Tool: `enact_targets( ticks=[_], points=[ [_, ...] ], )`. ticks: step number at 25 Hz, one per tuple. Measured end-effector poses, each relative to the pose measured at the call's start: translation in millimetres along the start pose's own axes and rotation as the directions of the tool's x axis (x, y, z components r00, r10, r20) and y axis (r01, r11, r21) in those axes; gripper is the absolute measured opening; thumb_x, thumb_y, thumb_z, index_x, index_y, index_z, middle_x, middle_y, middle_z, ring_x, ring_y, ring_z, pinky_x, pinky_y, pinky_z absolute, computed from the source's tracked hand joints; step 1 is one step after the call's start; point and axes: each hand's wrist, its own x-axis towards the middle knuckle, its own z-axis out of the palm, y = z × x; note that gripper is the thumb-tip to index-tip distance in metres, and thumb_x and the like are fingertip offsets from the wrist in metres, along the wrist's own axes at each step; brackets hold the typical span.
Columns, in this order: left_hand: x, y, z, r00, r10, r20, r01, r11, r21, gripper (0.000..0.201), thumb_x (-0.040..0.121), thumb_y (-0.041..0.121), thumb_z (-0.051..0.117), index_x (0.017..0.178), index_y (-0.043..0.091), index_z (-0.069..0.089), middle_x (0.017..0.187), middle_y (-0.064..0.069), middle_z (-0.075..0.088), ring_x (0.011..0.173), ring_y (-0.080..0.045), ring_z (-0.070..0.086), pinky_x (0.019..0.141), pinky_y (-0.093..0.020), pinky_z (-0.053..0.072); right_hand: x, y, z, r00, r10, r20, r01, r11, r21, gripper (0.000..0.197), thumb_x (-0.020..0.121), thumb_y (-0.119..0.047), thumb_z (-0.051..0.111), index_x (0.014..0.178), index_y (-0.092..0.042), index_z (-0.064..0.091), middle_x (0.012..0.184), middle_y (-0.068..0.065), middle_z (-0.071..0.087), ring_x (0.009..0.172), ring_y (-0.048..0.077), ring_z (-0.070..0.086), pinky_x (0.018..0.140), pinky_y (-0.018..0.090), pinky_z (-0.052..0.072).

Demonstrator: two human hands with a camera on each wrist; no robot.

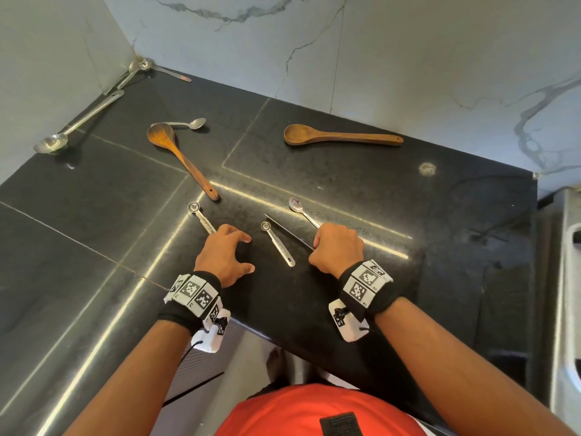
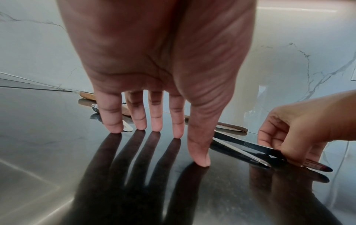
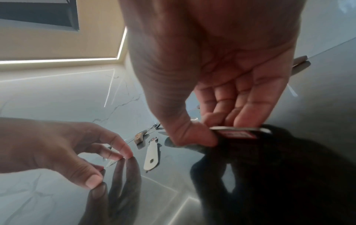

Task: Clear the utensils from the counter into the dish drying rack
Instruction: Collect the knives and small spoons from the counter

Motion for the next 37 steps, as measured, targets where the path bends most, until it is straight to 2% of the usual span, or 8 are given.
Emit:
enact_targets(
  ticks=[5,11,15,17,19,27,33,37],
  points=[
    [0,-1,-2,0.999,0.026,0.019,-0.026,1.000,0.005,0.058,0.072,0.031,0.081,0.126,0.029,0.057,0.135,0.004,0.043,0.127,-0.020,0.040,0.101,-0.042,0.044,1,5,-1,1.000,-0.015,0.023,0.014,0.999,0.030,0.009,0.075,-0.025,0.072,0.083,-0.022,0.070,0.077,-0.003,0.067,0.079,0.019,0.065,0.074,0.035,0.057],
    [-3,-1,-4,0.998,0.036,-0.058,-0.052,0.949,-0.311,0.041,0.088,0.038,0.065,0.125,0.022,0.061,0.125,0.008,0.054,0.118,-0.010,0.049,0.103,-0.032,0.041,1,-7,-12,0.984,-0.137,0.115,0.049,0.825,0.563,0.011,0.068,-0.011,0.076,0.071,-0.022,0.074,0.065,-0.002,0.071,0.059,0.007,0.063,0.061,0.023,0.050],
    [-3,13,-21,0.995,-0.096,0.021,0.065,0.480,-0.875,0.026,0.097,0.025,0.053,0.118,0.013,0.063,0.105,-0.001,0.072,0.101,-0.014,0.067,0.092,-0.033,0.051,12,-60,-8,0.944,-0.312,0.109,0.147,0.691,0.708,0.017,0.057,-0.007,0.068,0.070,-0.015,0.075,0.065,0.012,0.073,0.055,0.012,0.062,0.067,0.035,0.056],
    [3,7,-37,0.986,-0.146,0.074,0.103,0.207,-0.973,0.024,0.099,0.023,0.048,0.111,0.007,0.062,0.098,-0.007,0.074,0.089,-0.018,0.071,0.080,-0.035,0.058,18,-92,-4,0.901,-0.418,0.115,0.208,0.650,0.731,0.015,0.061,-0.011,0.071,0.074,-0.015,0.077,0.070,0.013,0.074,0.058,0.012,0.064,0.065,0.032,0.056],
    [15,-17,-53,0.975,-0.208,0.076,0.098,0.101,-0.990,0.025,0.101,0.022,0.046,0.108,0.003,0.061,0.097,-0.014,0.075,0.086,-0.024,0.072,0.070,-0.037,0.060,30,-122,0,0.869,-0.476,0.135,0.222,0.619,0.753,0.008,0.073,-0.018,0.076,0.081,-0.021,0.079,0.076,0.005,0.077,0.067,0.011,0.071,0.070,0.031,0.060],
    [104,-152,-124,0.859,-0.480,0.181,0.285,0.153,-0.946,0.018,0.101,0.015,0.042,0.100,0.005,0.057,0.071,-0.013,0.069,0.049,-0.016,0.066,0.057,-0.030,0.057,182,-190,-10,0.871,-0.481,0.104,0.460,0.871,0.174,0.015,0.082,-0.036,0.069,0.096,-0.033,0.073,0.098,-0.012,0.071,0.093,0.010,0.066,0.084,0.029,0.050],
    [159,-202,-149,0.859,-0.412,0.305,0.424,0.237,-0.874,0.024,0.102,0.018,0.041,0.102,0.001,0.058,0.069,-0.014,0.073,0.059,-0.024,0.072,0.067,-0.037,0.058,312,-236,-28,0.839,-0.545,0.009,0.544,0.837,-0.059,0.037,0.091,-0.013,0.056,0.126,-0.021,0.065,0.130,0.007,0.061,0.120,0.029,0.057,0.103,0.036,0.042],
    [168,-218,-149,0.877,-0.332,0.347,0.435,0.246,-0.866,0.028,0.101,0.019,0.045,0.106,-0.004,0.061,0.086,-0.022,0.073,0.069,-0.028,0.073,0.061,-0.034,0.061,390,-289,-46,0.831,-0.544,0.121,0.556,0.802,-0.218,0.059,0.093,-0.009,0.050,0.151,-0.019,0.040,0.162,0.005,0.029,0.144,0.034,0.035,0.118,0.039,0.026]
  ],
)
